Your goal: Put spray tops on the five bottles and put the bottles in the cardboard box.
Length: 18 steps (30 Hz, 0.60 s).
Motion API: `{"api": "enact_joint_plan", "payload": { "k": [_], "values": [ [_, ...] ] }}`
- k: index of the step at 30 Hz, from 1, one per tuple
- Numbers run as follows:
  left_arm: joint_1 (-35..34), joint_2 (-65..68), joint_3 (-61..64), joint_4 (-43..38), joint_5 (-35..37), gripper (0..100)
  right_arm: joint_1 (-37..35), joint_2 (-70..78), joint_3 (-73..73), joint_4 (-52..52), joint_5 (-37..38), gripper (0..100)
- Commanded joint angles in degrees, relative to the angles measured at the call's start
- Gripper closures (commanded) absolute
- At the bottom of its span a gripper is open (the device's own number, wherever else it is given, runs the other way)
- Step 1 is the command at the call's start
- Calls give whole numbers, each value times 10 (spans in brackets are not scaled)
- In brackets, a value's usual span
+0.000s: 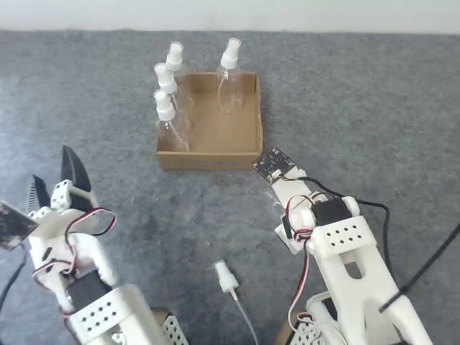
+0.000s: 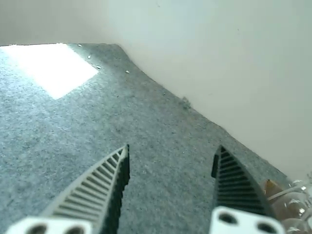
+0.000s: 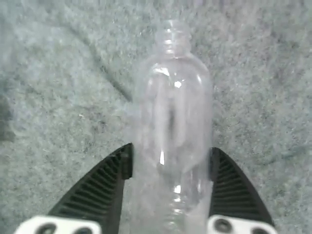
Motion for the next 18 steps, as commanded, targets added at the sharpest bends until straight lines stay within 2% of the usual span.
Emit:
{"api": "enact_joint_plan", "payload": {
  "k": [1,4,13,18],
  "values": [
    [-2,-7,-2,1,-11,743,7,-21,-11,21,7,784],
    [-2,-7,-1,1,-32,743,6,-21,-11,27,8,783],
    [-2,-7,-1,1,-33,743,6,-20,-32,29,9,782],
    [-2,-7,-1,1,-33,743,5,9,-113,97,8,782]
  ]
}}
